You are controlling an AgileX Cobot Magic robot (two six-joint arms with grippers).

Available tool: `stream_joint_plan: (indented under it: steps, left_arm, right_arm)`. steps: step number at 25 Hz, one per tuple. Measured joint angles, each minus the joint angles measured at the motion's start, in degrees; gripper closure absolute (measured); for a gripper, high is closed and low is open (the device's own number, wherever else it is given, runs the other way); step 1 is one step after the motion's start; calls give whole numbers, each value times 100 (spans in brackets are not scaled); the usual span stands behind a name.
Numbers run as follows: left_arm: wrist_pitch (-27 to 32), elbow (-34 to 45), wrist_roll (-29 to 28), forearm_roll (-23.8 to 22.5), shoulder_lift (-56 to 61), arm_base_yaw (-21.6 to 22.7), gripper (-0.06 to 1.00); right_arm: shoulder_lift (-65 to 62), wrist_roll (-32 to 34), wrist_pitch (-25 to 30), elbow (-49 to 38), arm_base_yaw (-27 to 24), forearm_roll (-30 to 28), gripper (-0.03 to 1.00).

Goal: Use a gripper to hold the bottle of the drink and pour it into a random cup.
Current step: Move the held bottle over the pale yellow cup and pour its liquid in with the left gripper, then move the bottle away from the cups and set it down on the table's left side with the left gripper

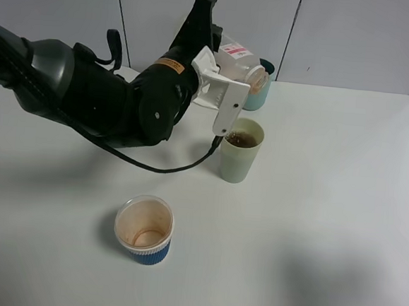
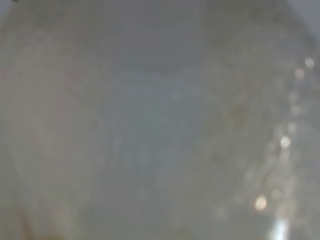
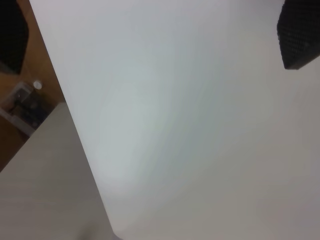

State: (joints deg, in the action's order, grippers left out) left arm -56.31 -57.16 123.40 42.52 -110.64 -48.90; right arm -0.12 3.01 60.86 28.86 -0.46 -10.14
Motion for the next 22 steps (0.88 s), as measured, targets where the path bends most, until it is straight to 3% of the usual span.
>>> stream_joint_plan:
  steps: [8,13,17,22]
  left_arm:
    - [1030,0,-1742,155,281,343,62]
    - [1829,0,-3415,-422,634,691,62]
    - [2661,0,-5446,-1691,921,1074,62]
    - [3620,0,-8521,-4304,1131,1696,62]
  right_arm:
    - [0,0,0,0,0,0,-3]
    - [0,0,0,0,0,0,-3]
    - [0,0,0,0,0,0,-3]
    - [0,0,0,0,0,0,-3]
